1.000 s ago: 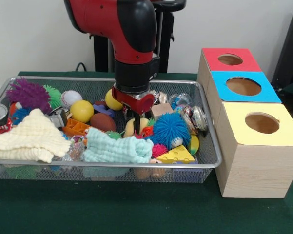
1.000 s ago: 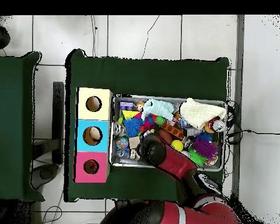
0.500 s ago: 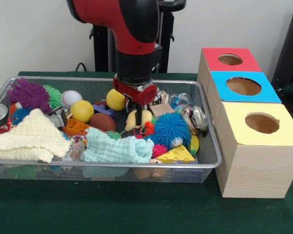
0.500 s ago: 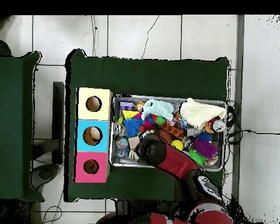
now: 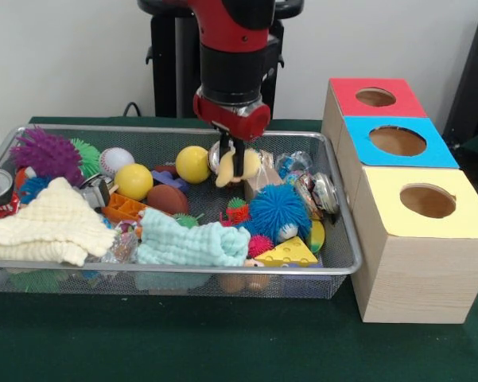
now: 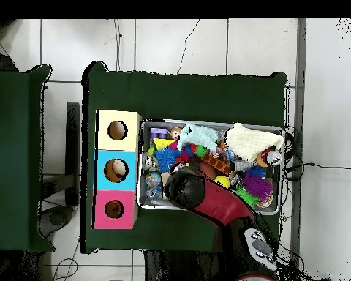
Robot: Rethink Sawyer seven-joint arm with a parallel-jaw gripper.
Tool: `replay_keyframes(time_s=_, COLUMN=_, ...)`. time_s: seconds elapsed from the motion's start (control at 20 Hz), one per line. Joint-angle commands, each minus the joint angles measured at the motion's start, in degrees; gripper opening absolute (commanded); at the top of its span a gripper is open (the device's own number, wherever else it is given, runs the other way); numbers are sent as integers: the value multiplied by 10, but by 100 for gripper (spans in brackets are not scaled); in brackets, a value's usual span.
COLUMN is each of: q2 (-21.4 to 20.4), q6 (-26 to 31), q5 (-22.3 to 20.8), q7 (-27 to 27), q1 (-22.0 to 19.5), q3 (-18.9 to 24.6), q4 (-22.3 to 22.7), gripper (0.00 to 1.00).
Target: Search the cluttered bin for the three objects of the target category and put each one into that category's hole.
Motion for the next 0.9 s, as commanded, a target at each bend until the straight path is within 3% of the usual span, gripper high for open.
replay_keyframes(time_s=0.05, q2=-71, q6=99, q5=14, q7=94, q1=18, q3=-18, q4=32, gripper=0)
replay_keyframes(time_s=0.3, q2=-80, q6=67, q5=13, q7=97, q1=15, q3=-13, q4=56, gripper=0)
replay_keyframes(time_s=0.6, q2=-100, q6=87, q5=17, q7=117, q1=50, q3=-42, q4=61, gripper=0)
replay_keyframes(time_s=0.9, q2=-108, q6=70, q5=24, q7=126, q1=69, q3=-56, q4=76, gripper=0)
